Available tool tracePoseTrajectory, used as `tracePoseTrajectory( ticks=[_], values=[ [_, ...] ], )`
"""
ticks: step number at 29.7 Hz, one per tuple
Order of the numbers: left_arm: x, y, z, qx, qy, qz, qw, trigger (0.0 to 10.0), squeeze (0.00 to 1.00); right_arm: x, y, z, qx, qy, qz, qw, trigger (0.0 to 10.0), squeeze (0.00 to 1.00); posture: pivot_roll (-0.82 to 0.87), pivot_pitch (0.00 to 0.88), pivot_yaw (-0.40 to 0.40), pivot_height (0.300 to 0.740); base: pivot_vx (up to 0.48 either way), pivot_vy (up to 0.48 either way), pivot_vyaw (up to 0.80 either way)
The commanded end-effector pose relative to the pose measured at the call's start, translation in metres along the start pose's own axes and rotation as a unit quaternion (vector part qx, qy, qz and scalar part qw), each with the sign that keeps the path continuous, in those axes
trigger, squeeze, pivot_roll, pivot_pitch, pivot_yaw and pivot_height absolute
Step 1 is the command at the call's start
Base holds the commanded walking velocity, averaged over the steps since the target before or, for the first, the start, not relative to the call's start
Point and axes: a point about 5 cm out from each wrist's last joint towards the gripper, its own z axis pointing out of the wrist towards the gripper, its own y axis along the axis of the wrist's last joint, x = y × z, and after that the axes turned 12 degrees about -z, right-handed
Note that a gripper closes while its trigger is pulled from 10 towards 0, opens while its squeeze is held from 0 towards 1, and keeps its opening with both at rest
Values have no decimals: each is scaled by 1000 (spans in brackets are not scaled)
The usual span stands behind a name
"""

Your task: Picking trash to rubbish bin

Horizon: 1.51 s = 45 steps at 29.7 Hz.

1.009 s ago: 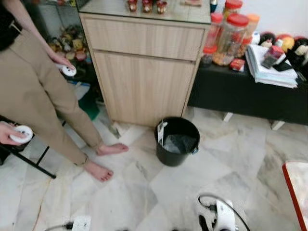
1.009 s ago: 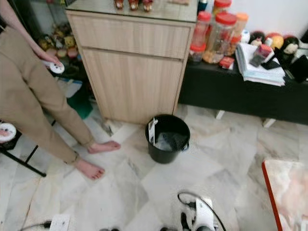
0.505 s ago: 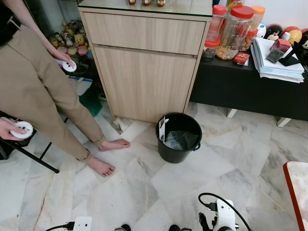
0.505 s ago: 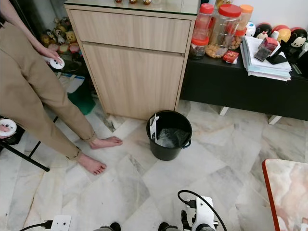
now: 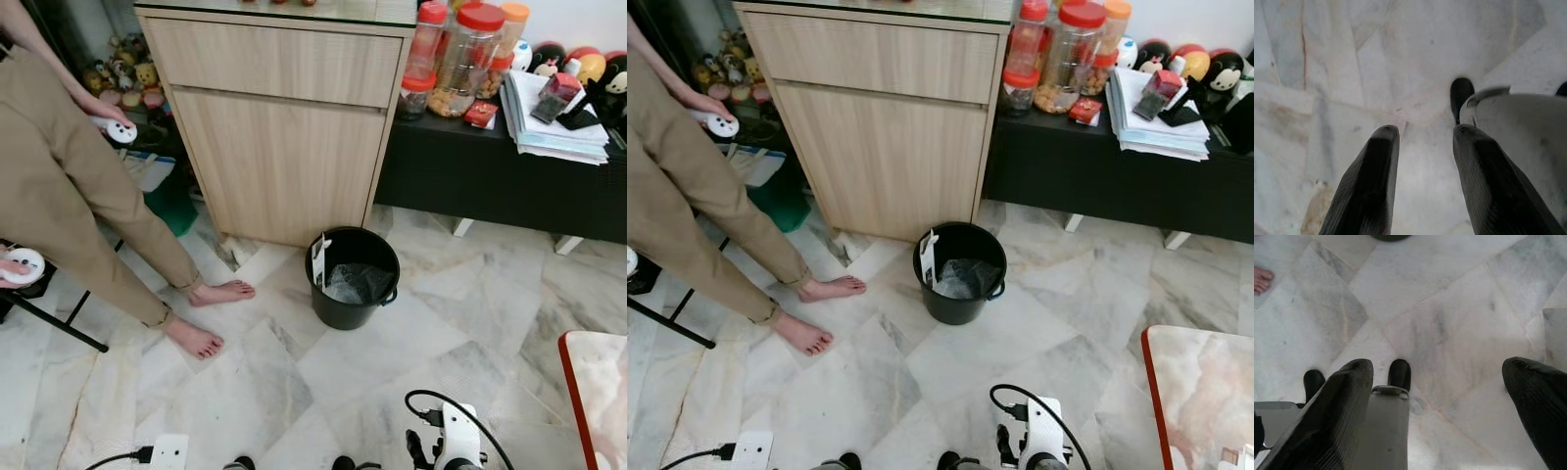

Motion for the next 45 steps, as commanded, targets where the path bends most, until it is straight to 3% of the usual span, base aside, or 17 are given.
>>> tracePoseTrajectory(
  ticks=[1, 45],
  values=[
    [4, -9, -3, 15, 5, -4, 1000, 10000, 0, 1, -7, -1, 10, 0, 5, 1000, 10000, 0, 80, 206, -28, 740, 0, 292, 0],
    [3, -9, -2, 16, 3, -1, 1000, 10000, 0, 0, -3, -1, 2, 1, 7, 1000, 10000, 0, 73, 178, -33, 740, 0, 300, 0]
  ],
)
